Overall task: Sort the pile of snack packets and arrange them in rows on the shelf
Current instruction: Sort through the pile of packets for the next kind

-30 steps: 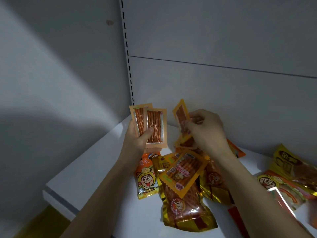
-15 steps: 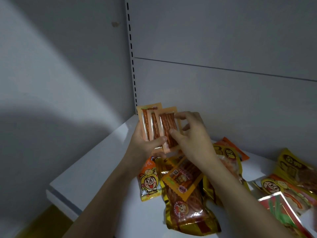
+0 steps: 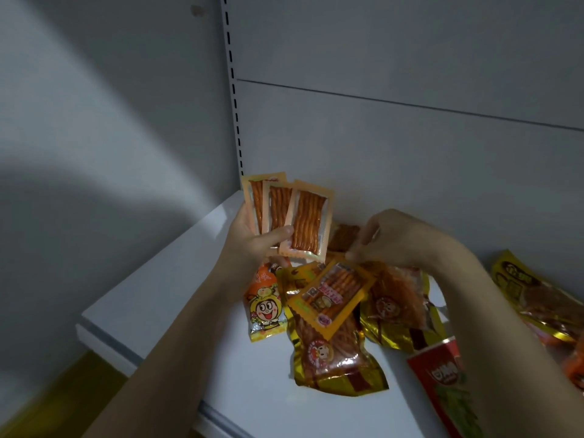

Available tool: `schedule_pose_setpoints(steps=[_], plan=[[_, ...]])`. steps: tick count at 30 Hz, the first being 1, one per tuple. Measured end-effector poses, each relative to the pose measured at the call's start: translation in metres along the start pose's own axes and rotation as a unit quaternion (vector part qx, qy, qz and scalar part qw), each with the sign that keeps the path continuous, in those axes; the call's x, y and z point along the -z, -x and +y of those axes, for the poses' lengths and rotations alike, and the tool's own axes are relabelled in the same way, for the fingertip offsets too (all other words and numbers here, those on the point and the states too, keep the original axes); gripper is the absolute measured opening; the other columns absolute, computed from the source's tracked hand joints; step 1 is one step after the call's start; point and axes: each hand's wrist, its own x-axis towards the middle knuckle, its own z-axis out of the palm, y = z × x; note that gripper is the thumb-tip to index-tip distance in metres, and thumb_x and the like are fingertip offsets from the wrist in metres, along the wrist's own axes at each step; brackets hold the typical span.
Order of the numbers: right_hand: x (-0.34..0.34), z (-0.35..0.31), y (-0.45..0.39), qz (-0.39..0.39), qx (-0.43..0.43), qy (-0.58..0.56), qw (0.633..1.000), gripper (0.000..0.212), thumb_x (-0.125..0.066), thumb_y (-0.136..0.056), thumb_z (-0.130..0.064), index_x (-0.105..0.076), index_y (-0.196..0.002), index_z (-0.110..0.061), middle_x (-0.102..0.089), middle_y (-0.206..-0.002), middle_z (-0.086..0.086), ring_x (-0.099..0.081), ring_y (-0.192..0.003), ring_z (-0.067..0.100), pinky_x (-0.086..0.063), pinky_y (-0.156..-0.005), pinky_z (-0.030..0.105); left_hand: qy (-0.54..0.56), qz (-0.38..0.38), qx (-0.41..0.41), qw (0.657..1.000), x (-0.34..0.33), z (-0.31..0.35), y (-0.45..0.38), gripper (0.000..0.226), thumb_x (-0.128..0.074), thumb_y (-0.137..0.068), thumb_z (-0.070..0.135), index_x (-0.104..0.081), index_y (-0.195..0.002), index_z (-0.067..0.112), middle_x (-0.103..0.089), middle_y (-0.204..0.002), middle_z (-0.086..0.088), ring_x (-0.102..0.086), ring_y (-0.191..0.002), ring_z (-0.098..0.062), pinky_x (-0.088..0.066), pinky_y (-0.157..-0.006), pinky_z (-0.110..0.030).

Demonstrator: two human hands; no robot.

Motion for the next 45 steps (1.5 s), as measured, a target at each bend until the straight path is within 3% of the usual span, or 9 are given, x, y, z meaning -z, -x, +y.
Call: schedule_pose_setpoints(steps=[8,12,15,19,25,33,39,42,45], plan=[[-0.01,-0.002,-0.004,-0.066,0.051,0.06,0.995,0.028,-0.082,-0.079,-0.033,-0.074,-0.099,-0.015,-0.067,-0.097,-0.002,-0.061,-0.092,0.017,-0.048,-0.075,0.028,-0.012,0.035,-0.009,0.999,0.0,0.001,0.0,0.036,-0.062,-0.092,-0.007,-0.052,-0.122,0.009,-0.068,-0.104,-0.012,-0.07,-0.071,-0.028,-0.049,-0.044,-0.026],[0.005,0.001,0.003,-0.078,0.104,-0.088,0.988,0.013,-0.073,-0.089,-0.023,-0.069,-0.092,-0.01,-0.072,-0.093,0.007,-0.066,-0.081,0.019,-0.052,-0.067,0.028,-0.015,0.064,-0.031,0.997,-0.003,0.004,0.002,0.03,-0.059,-0.094,-0.005,-0.055,-0.11,0.02,-0.073,-0.086,0.005,-0.072,-0.066,-0.023,-0.051,-0.043,-0.026],[0.018,0.002,0.011,0.005,0.09,-0.25,0.964,0.016,-0.068,-0.093,-0.024,-0.064,-0.095,-0.008,-0.071,-0.089,0.006,-0.07,-0.07,0.017,-0.054,-0.055,0.025,-0.041,0.101,-0.064,0.992,-0.002,0.005,0.003,0.028,-0.056,-0.096,-0.004,-0.055,-0.101,0.024,-0.072,-0.076,0.009,-0.068,-0.056,-0.015,-0.049,-0.041,-0.025],[0.005,-0.008,0.002,0.212,0.125,-0.279,0.928,0.014,-0.067,-0.092,-0.021,-0.058,-0.087,-0.011,-0.067,-0.085,0.005,-0.069,-0.071,0.023,-0.059,-0.067,0.046,-0.049,0.12,-0.067,0.989,0.001,0.002,0.001,0.028,-0.057,-0.098,0.002,-0.053,-0.102,0.029,-0.073,-0.091,0.0,-0.073,-0.068,-0.027,-0.053,-0.045,-0.028],[-0.038,-0.028,-0.013,0.279,0.326,-0.14,0.892,0.015,-0.071,-0.083,-0.005,-0.059,-0.081,-0.015,-0.051,-0.088,-0.004,-0.052,-0.083,0.011,-0.045,-0.071,0.021,0.046,0.073,0.001,0.996,0.0,-0.004,-0.003,0.037,-0.054,-0.099,0.001,-0.046,-0.134,0.013,-0.067,-0.122,-0.016,-0.074,-0.096,-0.033,-0.06,-0.059,-0.036],[-0.058,-0.024,-0.026,0.238,0.379,-0.085,0.89,0.006,-0.075,-0.084,-0.011,-0.074,-0.089,-0.015,-0.061,-0.097,-0.004,-0.047,-0.096,0.006,-0.03,-0.083,0.002,0.098,0.046,0.023,0.994,0.005,-0.002,-0.004,0.042,-0.057,-0.099,0.006,-0.044,-0.139,0.011,-0.068,-0.121,-0.017,-0.075,-0.09,-0.027,-0.059,-0.063,-0.037],[-0.059,-0.029,-0.018,0.214,0.359,-0.144,0.897,0.007,-0.068,-0.092,-0.018,-0.073,-0.097,-0.02,-0.064,-0.096,-0.01,-0.054,-0.098,0.001,-0.038,-0.083,0.007,0.102,0.02,0.018,0.994,0.004,-0.003,-0.003,0.049,-0.062,-0.095,0.003,-0.044,-0.139,0.012,-0.066,-0.124,-0.018,-0.072,-0.101,-0.033,-0.059,-0.065,-0.039],[-0.057,-0.035,-0.018,0.272,0.245,-0.255,0.895,0.026,-0.072,-0.088,-0.025,-0.062,-0.111,-0.022,-0.059,-0.105,-0.01,-0.056,-0.098,0.002,-0.047,-0.081,0.016,0.107,0.028,0.006,0.994,0.002,-0.002,-0.001,0.053,-0.064,-0.091,0.001,-0.045,-0.139,0.013,-0.068,-0.122,-0.016,-0.072,-0.098,-0.034,-0.061,-0.061,-0.042],[-0.053,-0.043,-0.017,0.145,0.123,-0.395,0.899,0.041,-0.076,-0.085,-0.034,-0.057,-0.119,-0.022,-0.064,-0.107,-0.01,-0.064,-0.098,0.006,-0.056,-0.083,0.028,0.108,0.024,-0.008,0.994,0.0,-0.001,0.001,0.057,-0.067,-0.09,-0.001,-0.046,-0.14,0.017,-0.069,-0.121,-0.014,-0.073,-0.095,-0.034,-0.06,-0.058,-0.04]])
